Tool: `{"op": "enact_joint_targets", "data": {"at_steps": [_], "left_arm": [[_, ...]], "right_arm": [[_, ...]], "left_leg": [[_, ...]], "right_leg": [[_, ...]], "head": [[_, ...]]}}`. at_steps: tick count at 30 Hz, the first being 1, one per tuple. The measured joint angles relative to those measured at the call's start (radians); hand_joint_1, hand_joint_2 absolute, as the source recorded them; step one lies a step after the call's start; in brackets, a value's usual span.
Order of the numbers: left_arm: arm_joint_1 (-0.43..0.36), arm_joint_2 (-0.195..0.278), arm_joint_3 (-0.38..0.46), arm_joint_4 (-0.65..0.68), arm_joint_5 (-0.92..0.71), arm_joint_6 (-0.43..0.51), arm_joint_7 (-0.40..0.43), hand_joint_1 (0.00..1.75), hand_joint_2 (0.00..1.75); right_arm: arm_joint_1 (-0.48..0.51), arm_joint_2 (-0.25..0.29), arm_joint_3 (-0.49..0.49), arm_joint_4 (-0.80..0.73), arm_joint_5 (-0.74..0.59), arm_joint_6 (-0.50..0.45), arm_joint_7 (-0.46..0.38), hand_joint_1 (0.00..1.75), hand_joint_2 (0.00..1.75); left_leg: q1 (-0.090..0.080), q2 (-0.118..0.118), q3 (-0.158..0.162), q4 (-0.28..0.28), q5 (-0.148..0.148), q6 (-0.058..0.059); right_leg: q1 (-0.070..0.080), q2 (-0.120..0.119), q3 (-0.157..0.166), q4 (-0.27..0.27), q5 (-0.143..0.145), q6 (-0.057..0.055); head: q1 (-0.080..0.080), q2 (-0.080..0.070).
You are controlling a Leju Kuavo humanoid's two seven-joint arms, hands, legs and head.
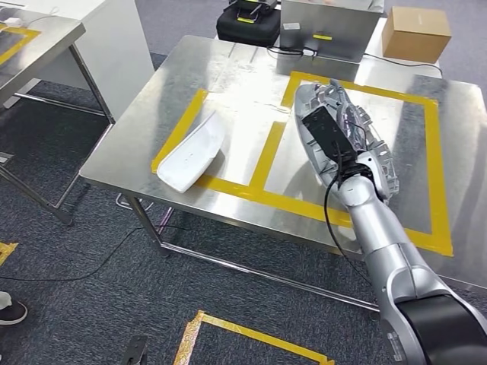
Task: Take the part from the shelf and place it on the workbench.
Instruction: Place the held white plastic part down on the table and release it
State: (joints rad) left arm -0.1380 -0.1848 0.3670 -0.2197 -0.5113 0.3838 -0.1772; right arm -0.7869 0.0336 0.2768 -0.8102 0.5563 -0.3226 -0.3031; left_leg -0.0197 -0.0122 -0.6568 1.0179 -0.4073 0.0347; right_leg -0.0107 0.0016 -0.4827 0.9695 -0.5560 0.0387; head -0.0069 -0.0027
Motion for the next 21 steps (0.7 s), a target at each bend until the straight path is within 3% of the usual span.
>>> {"op": "enact_joint_targets", "data": {"at_steps": [16, 21], "left_arm": [[0.003, 0.005, 0.008, 0.000, 0.008, 0.000, -0.009, 0.00, 0.00], [0.005, 0.007, 0.009, 0.000, 0.001, -0.001, -0.006, 0.00, 0.00]], "right_arm": [[0.035, 0.004, -0.006, -0.071, -0.079, 0.015, -0.023, 0.00, 0.00], [0.058, 0.006, -0.010, -0.115, -0.136, 0.034, -0.033, 0.00, 0.00]], "left_leg": [[0.000, 0.000, 0.000, 0.000, 0.000, 0.000], [-0.004, 0.000, 0.000, 0.008, -0.008, 0.008]], "right_leg": [[0.000, 0.000, 0.000, 0.000, 0.000, 0.000], [-0.003, 0.001, 0.002, -0.003, -0.001, 0.004]], "head": [[0.000, 0.000], [0.000, 0.000]]}}
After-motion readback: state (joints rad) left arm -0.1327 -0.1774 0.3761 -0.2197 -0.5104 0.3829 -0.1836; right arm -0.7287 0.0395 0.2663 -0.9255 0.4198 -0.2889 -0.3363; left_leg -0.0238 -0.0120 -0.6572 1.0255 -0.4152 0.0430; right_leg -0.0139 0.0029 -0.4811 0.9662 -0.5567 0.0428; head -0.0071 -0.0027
